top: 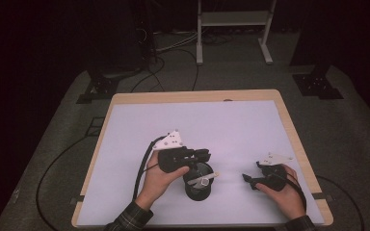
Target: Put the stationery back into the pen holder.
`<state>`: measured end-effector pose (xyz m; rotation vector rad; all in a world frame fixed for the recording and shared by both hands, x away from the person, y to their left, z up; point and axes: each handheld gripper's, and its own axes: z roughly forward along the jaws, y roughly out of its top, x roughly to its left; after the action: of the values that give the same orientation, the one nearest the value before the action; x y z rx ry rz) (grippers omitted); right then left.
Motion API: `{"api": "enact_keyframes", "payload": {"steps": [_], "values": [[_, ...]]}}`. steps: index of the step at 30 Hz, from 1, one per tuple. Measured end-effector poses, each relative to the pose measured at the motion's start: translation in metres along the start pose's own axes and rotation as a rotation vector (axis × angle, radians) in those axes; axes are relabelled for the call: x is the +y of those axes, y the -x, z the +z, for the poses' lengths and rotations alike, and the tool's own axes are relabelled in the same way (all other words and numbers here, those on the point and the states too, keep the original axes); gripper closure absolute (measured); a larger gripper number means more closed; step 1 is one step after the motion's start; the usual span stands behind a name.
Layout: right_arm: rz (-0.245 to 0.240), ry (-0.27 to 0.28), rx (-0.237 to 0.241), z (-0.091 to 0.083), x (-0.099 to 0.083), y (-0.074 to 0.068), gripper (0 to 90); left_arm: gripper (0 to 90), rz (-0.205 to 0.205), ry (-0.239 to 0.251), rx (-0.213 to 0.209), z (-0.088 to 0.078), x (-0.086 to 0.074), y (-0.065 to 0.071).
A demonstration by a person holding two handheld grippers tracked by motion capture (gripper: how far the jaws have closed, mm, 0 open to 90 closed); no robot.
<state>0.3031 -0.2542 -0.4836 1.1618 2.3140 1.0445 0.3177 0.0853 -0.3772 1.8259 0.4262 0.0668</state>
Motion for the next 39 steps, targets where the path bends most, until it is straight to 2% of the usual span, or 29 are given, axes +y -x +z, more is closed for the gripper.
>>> {"api": "enact_keyframes", "payload": {"steps": [5, 10, 17, 18, 26, 28, 32, 39], "values": [[0.0, 0.0, 0.0, 0.0, 0.0, 0.0, 21.5, 76.4, 0.004, -0.003, 0.017, -0.004, 0.0, -0.001], [0.0, 0.0, 0.0, 0.0, 0.0, 0.0, 21.5, 70.9, 0.006, -0.001, 0.039, -0.011, 0.002, -0.001], [0.0, 0.0, 0.0, 0.0, 0.0, 0.0, 21.5, 52.1, 0.01, -0.002, 0.087, -0.021, 0.004, -0.004], [0.0, 0.0, 0.0, 0.0, 0.0, 0.0, 21.4, 47.1, 0.014, -0.006, 0.093, -0.023, 0.004, -0.004], [0.0, 0.0, 0.002, 0.0, 0.0, 0.0, 21.2, 31.8, 0.022, -0.048, 0.145, -0.035, 0.003, -0.009], [0.0, 0.0, 0.002, 0.0, 0.0, 0.0, 21.2, 30.3, 0.024, -0.057, 0.152, -0.037, 0.002, -0.01], [-0.001, 0.0, 0.002, 0.0, 0.0, 0.0, 21.1, 23.4, 0.028, -0.08, 0.193, -0.044, -0.001, -0.012], [0.0, -0.002, 0.004, 0.0, 0.0, 0.0, 20.7, 17.9, 0.012, -0.123, 0.253, -0.059, -0.009, -0.018]]}}
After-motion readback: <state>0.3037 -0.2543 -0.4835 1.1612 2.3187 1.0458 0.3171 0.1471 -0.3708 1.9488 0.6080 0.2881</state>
